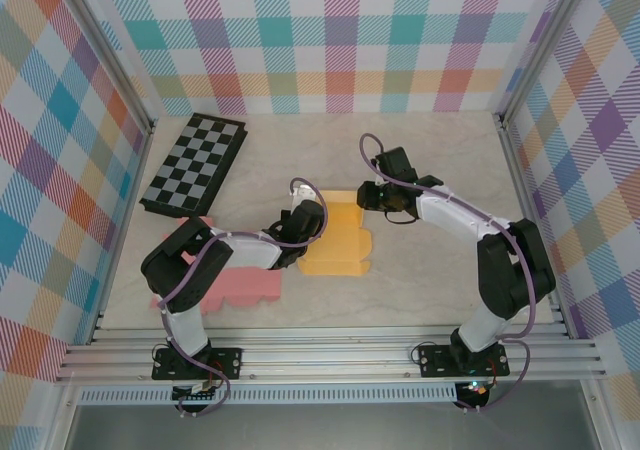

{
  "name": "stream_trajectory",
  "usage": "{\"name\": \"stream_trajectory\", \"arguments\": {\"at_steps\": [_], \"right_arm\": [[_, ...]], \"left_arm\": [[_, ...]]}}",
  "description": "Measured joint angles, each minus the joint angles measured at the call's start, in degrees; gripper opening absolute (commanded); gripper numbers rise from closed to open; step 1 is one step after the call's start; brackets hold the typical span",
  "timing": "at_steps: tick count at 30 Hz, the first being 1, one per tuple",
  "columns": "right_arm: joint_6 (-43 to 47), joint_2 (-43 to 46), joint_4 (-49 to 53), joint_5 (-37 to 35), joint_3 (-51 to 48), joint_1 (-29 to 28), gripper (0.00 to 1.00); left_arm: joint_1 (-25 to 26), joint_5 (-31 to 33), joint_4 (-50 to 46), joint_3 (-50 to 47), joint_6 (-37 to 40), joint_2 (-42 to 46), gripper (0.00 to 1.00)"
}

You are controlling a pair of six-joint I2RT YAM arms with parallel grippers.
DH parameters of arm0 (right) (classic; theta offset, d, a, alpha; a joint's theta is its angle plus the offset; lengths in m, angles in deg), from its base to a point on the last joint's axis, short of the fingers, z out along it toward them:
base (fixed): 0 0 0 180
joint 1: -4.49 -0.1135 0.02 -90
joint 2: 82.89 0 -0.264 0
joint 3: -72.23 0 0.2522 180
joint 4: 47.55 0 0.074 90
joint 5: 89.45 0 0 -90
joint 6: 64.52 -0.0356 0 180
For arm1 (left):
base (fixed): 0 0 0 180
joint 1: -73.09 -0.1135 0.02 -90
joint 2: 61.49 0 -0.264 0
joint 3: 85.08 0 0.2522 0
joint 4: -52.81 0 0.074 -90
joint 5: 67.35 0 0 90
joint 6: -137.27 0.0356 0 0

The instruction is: Fold the paper box

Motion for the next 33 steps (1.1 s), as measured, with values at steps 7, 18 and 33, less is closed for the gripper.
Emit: {"name": "stream_trajectory", "arguments": {"at_steps": [7,18,33], "right_arm": [[0.0,0.0,-2.5,0.8,-1.2,0.0,0.21],[-1.3,1.3,-6.5,1.4,-4.2,0.1,0.21],[-1.5,3.2,-7.9,0.5,-6.9,0.3,0.22]], "left_arm": [[0.0,0.0,0.3,0.0,-0.1,-0.4,0.08],[0.0,-2.3,-0.1,0.0,-1.7,-1.0,0.41],[0.1,-13.8,-4.8,-3.1,-4.9,12.4,0.52]]}}
